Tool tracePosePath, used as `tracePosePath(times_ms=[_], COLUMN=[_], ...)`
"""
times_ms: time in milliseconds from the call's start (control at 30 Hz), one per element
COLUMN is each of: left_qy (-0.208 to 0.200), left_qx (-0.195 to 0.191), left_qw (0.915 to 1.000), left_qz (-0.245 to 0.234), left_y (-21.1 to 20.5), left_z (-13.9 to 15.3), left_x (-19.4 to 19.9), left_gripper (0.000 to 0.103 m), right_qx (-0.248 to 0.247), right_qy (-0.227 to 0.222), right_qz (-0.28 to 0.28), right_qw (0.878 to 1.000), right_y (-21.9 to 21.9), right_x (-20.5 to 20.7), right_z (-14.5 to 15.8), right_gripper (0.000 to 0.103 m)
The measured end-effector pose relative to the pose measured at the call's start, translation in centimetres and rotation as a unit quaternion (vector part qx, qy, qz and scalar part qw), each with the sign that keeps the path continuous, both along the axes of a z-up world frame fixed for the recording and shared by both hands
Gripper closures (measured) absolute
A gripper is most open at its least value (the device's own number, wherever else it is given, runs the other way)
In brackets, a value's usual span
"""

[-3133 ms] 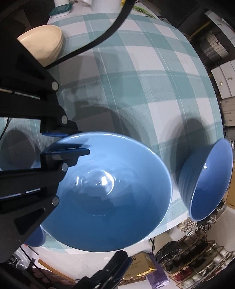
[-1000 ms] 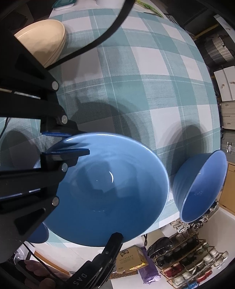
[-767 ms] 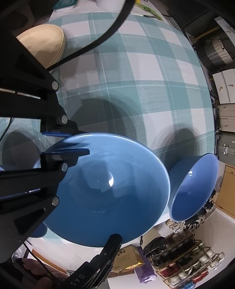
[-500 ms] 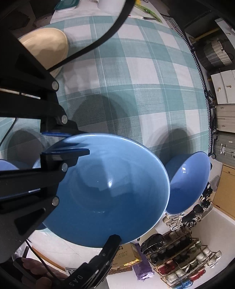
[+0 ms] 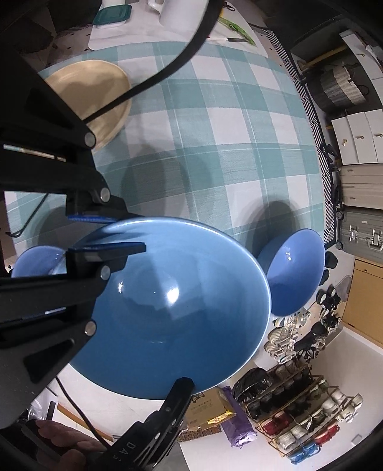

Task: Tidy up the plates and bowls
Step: 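Carry the blue bowl with both tools toward the cream plate stack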

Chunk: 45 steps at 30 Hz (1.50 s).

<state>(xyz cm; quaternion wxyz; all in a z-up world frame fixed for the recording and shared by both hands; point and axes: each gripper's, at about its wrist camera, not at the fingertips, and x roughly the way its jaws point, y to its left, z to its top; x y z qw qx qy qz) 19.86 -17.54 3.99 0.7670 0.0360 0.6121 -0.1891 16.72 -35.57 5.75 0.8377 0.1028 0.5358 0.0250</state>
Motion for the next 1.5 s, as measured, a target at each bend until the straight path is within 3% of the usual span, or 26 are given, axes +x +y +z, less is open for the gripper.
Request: tracePosePath(times_ms=[267,700,1000,1267,1500], left_qy=[-0.008,0.012,0.002,0.021,-0.019], left_qx=[-0.008,-0.017,0.001,0.002,0.039], left_qw=[0.9999,0.9997,1.0,0.9998,0.9991], left_qz=[0.001,-0.01,-0.006,0.002,-0.006], left_y=[1.1,0.5,0.1,0.4,-0.2], left_z=[1.6,-1.1,-3.5,-6.4,-6.7], left_x=[-3.7,-9.9,-12.4,-13.0,-13.6], left_gripper=[0.094,0.094,0.093,0.093,0.093], right_qx=[0.001,0.006,0.021,0.021,0.005], right_qy=[-0.01,0.02,0.034,0.038,0.034], right_qz=[0.004,-0.015,-0.026,-0.025,-0.02], right_qw=[1.0,1.0,0.999,0.999,0.999], right_y=[1.3,0.6,0.3,0.3,0.8], right_x=[-4.4,-11.6,-13.5,-13.8,-13.9], right_z=[1.7,-1.5,-5.4,-7.6,-8.6], right_gripper=[0.097,0.097,0.097,0.097,0.097])
